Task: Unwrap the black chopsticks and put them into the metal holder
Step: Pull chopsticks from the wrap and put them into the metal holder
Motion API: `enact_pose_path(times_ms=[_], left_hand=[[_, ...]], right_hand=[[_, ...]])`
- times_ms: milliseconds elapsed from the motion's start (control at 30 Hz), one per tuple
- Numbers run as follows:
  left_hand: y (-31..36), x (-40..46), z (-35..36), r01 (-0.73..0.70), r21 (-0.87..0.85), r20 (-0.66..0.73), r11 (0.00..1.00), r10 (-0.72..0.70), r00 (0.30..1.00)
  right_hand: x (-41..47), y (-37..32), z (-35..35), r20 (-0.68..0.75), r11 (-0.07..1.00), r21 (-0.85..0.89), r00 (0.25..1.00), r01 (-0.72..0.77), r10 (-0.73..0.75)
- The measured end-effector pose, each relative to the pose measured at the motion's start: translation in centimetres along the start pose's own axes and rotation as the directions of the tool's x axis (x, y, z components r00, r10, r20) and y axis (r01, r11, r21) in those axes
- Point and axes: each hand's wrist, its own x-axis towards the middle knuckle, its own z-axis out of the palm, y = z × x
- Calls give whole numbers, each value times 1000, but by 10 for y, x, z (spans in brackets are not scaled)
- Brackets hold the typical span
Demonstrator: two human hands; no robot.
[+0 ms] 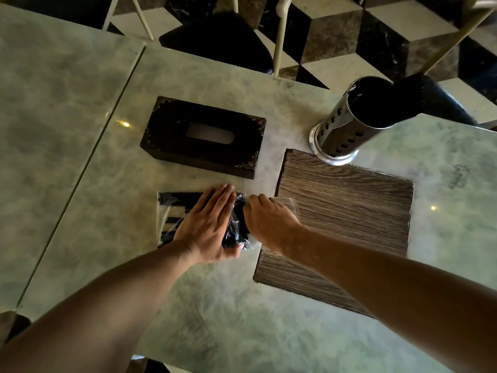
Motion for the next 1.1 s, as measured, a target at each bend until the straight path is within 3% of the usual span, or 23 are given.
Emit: enact_pose_path(times_ms=[200, 567, 800, 900, 1100], left_hand=[[0, 0, 1, 9, -15, -2, 1000, -9, 1000], [0, 1, 0, -4, -25, -60, 1000, 2, 998], [-2, 1, 1, 1, -20, -16, 1000, -1, 1000], [-2, 1, 3, -3, -14, -17, 1000, 2, 1000], [-4, 1, 5, 2, -12, -18, 1000, -3, 1000]], right_hand=[[12, -12, -8, 95, 997, -6, 992, -80, 80], [14, -12, 0, 59, 984, 122, 990, -133, 127], [15, 2, 4, 53, 992, 119, 998, -50, 44], [8, 12, 11, 41, 999, 38, 999, -25, 24], [-13, 44, 15, 26, 998, 38, 999, -42, 41]])
